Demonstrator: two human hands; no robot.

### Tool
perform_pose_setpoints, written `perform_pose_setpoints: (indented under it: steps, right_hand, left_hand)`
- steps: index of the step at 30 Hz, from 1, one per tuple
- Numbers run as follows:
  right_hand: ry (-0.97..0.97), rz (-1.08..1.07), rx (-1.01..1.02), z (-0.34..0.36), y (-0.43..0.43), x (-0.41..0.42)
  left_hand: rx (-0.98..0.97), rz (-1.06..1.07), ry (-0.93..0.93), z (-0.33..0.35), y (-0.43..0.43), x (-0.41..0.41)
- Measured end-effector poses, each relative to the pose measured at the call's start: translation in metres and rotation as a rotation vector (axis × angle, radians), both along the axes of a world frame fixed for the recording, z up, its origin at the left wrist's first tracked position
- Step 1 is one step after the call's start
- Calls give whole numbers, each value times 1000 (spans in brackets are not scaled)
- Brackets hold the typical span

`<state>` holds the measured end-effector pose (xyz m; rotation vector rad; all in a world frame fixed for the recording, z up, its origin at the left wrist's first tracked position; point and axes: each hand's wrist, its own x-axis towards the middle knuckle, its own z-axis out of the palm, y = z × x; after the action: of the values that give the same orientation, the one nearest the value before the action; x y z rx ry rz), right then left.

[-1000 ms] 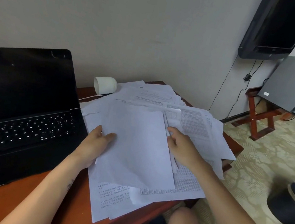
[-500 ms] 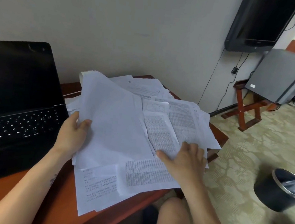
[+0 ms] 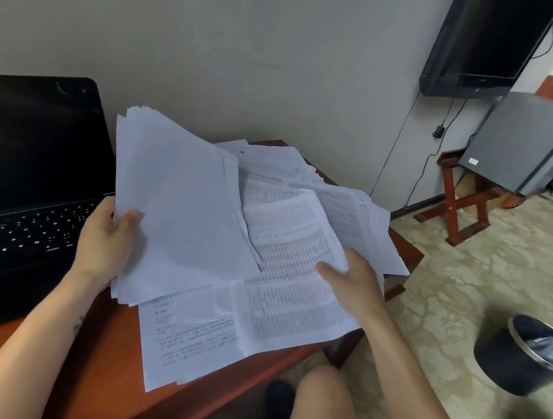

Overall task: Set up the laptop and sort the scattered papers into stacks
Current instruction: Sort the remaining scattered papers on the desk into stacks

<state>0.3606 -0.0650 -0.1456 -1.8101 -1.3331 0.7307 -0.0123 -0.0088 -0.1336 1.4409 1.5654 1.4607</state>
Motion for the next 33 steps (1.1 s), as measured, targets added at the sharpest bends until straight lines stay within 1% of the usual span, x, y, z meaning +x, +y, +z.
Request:
perform_pose_setpoints:
  steps: [3,7,9,11,14,16,18,20,23,27,29,33]
  right_hand:
    - [93,-50,84,6,0,11]
    - [70,-127,112,2,1,24]
    - [91,-164,127,0,2,28]
    - [169,-207,146,-1,2,30]
    - [361,-265,191,6,0,33]
    - [488,-262,201,14,-1,32]
    - [534,-222,183,20,0,29]
    - [541,-168,165,23,4,19]
    - [557,-94,124,24,12,-1]
    - [461,45,68,15,23,-30]
    - [389,109,81,9,28,-45]
    - [242,183,140,1,37,-73]
  left_hand:
    - [23,26,-21,3,1,-7]
    - [33,47,-58,4,2,-15]
    - [23,46,-82,4,4,-18]
    - [11,37,-112,4,4,-18]
    - [-15,11,-136,3,3,-13]
    - [-43,-12,-146,1,3,-8]
    - [-76,-55,-194,-1,3,0]
    - [-111,-105,-239,-3,2,9]
    - [-144,-174,-258,-6,0,21]
    - [-214,-215,-299,-10,-2,26]
    - [-227,-231,-275,-11,-2,25]
    - [-253,-249,-149,-8,-2,23]
